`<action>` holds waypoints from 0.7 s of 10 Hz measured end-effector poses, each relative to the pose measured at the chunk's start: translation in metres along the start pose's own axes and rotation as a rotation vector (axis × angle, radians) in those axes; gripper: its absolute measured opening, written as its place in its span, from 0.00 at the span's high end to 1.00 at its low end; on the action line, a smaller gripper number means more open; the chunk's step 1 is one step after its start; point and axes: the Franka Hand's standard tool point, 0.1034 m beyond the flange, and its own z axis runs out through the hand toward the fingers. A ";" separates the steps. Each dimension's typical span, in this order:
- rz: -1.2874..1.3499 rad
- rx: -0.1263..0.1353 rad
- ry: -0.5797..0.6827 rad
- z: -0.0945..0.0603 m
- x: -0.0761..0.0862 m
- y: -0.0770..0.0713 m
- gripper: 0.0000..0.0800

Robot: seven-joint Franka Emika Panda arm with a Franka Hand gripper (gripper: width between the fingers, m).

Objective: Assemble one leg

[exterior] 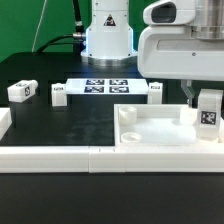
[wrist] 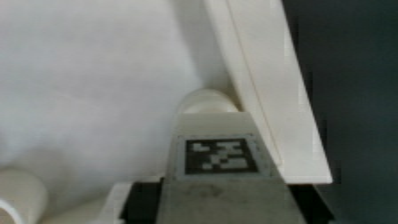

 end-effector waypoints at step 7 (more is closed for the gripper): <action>0.774 0.028 -0.028 0.002 -0.005 -0.004 0.64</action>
Offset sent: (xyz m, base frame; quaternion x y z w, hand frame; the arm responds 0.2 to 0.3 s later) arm -0.0069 0.0051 -0.0042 0.0042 0.0194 0.2613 0.9650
